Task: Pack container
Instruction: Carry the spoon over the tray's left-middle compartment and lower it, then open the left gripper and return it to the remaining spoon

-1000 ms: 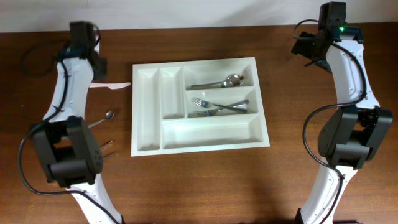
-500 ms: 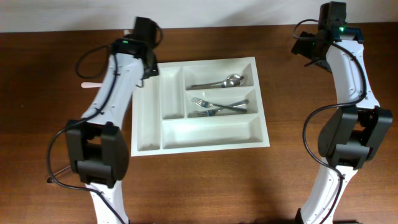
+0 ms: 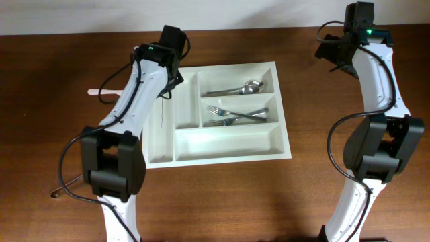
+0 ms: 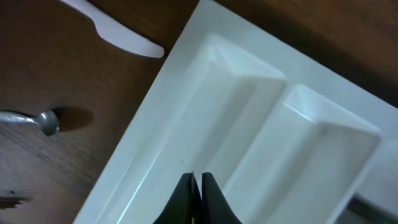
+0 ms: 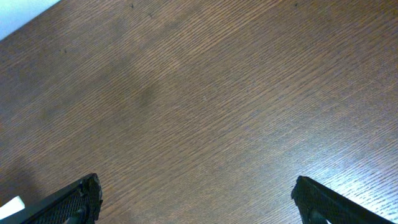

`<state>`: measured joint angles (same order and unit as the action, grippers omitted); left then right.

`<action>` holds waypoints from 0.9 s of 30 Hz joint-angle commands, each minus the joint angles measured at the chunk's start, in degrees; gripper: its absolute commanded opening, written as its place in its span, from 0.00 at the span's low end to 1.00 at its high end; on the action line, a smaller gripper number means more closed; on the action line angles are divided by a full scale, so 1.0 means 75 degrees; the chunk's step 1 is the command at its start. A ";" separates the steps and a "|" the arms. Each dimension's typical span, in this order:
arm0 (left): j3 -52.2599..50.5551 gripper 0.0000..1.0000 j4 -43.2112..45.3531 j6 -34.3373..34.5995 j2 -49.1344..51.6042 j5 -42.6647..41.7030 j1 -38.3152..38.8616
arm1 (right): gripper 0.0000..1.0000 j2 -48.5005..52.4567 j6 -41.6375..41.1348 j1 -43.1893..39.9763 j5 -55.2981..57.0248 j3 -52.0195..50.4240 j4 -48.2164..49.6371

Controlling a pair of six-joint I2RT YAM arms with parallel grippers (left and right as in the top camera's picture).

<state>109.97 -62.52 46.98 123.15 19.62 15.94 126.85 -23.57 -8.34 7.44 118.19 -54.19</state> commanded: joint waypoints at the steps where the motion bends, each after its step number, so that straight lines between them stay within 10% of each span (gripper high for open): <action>1: -0.0085 0.16 0.0023 0.0507 0.0408 0.0160 -0.0032 | 0.99 0.0125 -0.0012 -0.0003 0.0015 0.0122 -0.0003; 9: -0.0087 0.20 0.0187 0.0501 0.0673 0.0825 -0.0032 | 0.99 0.0125 -0.0012 -0.0003 0.0015 0.0122 -0.0003; 13: -0.0044 0.50 0.0079 0.0388 0.0609 0.1364 -0.0143 | 0.99 0.0125 -0.0012 -0.0003 0.0015 0.0122 -0.0003; 27: 0.0023 0.62 0.0047 -0.4121 -0.0251 0.0988 -0.1577 | 0.99 0.0125 -0.0012 -0.0003 0.0015 0.0122 -0.0003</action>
<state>109.62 -62.13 26.50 123.76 28.08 5.85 126.85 -23.53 -8.34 7.46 118.19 -54.22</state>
